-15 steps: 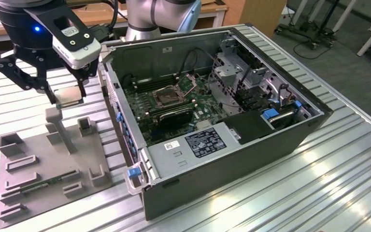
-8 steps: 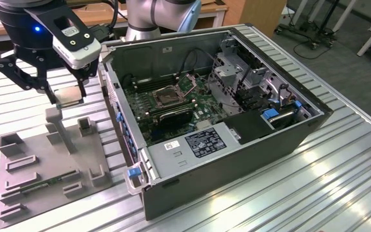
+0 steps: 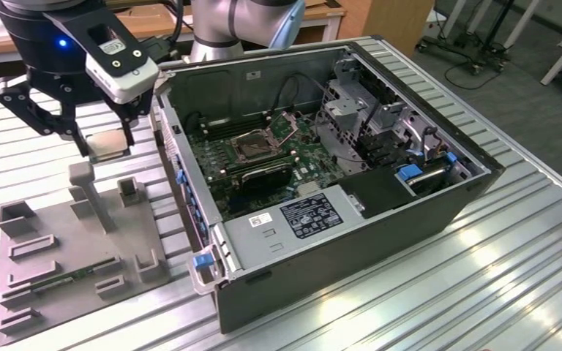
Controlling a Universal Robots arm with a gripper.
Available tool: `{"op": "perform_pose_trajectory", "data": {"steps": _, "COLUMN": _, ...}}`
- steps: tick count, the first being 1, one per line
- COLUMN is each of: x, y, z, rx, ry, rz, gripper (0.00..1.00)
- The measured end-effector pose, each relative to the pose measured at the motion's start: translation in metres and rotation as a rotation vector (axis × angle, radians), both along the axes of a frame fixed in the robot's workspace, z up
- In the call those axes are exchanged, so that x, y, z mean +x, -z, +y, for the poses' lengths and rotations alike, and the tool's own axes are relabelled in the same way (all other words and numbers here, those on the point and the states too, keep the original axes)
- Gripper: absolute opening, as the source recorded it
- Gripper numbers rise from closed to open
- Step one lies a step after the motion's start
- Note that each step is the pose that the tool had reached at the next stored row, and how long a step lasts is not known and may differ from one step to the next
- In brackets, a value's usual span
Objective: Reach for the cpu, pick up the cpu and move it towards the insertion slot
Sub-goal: 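Pick up the cpu and move it towards the insertion slot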
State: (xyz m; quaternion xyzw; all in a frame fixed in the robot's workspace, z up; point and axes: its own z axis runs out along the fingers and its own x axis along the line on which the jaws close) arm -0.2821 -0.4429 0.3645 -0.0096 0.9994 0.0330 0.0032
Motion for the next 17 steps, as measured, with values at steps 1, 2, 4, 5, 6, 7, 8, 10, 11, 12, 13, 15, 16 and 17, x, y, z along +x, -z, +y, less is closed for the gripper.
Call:
{"op": "perform_pose_trajectory", "data": {"steps": 1, "x": 0.0010, "y": 0.0000, "z": 0.0000, "rx": 0.0001, "ry": 0.000, "rz": -0.0001, "gripper": 0.54}}
{"op": "perform_pose_trajectory", "data": {"steps": 2, "x": 0.0021, "y": 0.0000, "z": 0.0000, "rx": 0.0000, "ry": 0.000, "rz": 0.0000, "gripper": 0.54}}
{"op": "perform_pose_trajectory", "data": {"steps": 4, "x": 0.0042, "y": 0.0000, "z": 0.0000, "rx": 0.0000, "ry": 0.000, "rz": 0.0000, "gripper": 0.54}}
{"op": "perform_pose_trajectory", "data": {"steps": 5, "x": 0.0052, "y": 0.0000, "z": 0.0000, "rx": 0.0000, "ry": 0.000, "rz": 0.0000, "gripper": 0.54}}
{"op": "perform_pose_trajectory", "data": {"steps": 6, "x": 0.0062, "y": 0.0000, "z": 0.0000, "rx": 0.0000, "ry": 0.000, "rz": 0.0000, "gripper": 0.54}}
{"op": "perform_pose_trajectory", "data": {"steps": 7, "x": 0.0073, "y": 0.0000, "z": 0.0000, "rx": 0.0000, "ry": 0.000, "rz": 0.0000, "gripper": 0.54}}
{"op": "perform_pose_trajectory", "data": {"steps": 8, "x": 0.0084, "y": 0.0000, "z": 0.0000, "rx": 0.0000, "ry": 0.000, "rz": 0.0000, "gripper": 0.54}}
{"op": "perform_pose_trajectory", "data": {"steps": 10, "x": 0.0105, "y": 0.0000, "z": 0.0000, "rx": 0.0000, "ry": 0.000, "rz": 0.0000, "gripper": 0.54}}
{"op": "perform_pose_trajectory", "data": {"steps": 11, "x": 0.0115, "y": 0.0000, "z": 0.0000, "rx": 0.0000, "ry": 0.000, "rz": 0.0000, "gripper": 0.54}}
{"op": "perform_pose_trajectory", "data": {"steps": 12, "x": 0.0126, "y": 0.0000, "z": 0.0000, "rx": 0.0000, "ry": 0.000, "rz": 0.0000, "gripper": 0.54}}
{"op": "perform_pose_trajectory", "data": {"steps": 13, "x": 0.0136, "y": 0.0000, "z": 0.0000, "rx": 0.0000, "ry": 0.000, "rz": 0.0000, "gripper": 0.54}}
{"op": "perform_pose_trajectory", "data": {"steps": 15, "x": 0.0158, "y": 0.0000, "z": 0.0000, "rx": 0.0000, "ry": 0.000, "rz": 0.0000, "gripper": 0.54}}
{"op": "perform_pose_trajectory", "data": {"steps": 16, "x": 0.0172, "y": 0.0000, "z": 0.0000, "rx": -0.0001, "ry": 0.000, "rz": 0.0001, "gripper": 0.54}}
{"op": "perform_pose_trajectory", "data": {"steps": 17, "x": 0.0185, "y": 0.0000, "z": 0.0000, "rx": 0.0000, "ry": 0.000, "rz": 0.0001, "gripper": 0.54}}
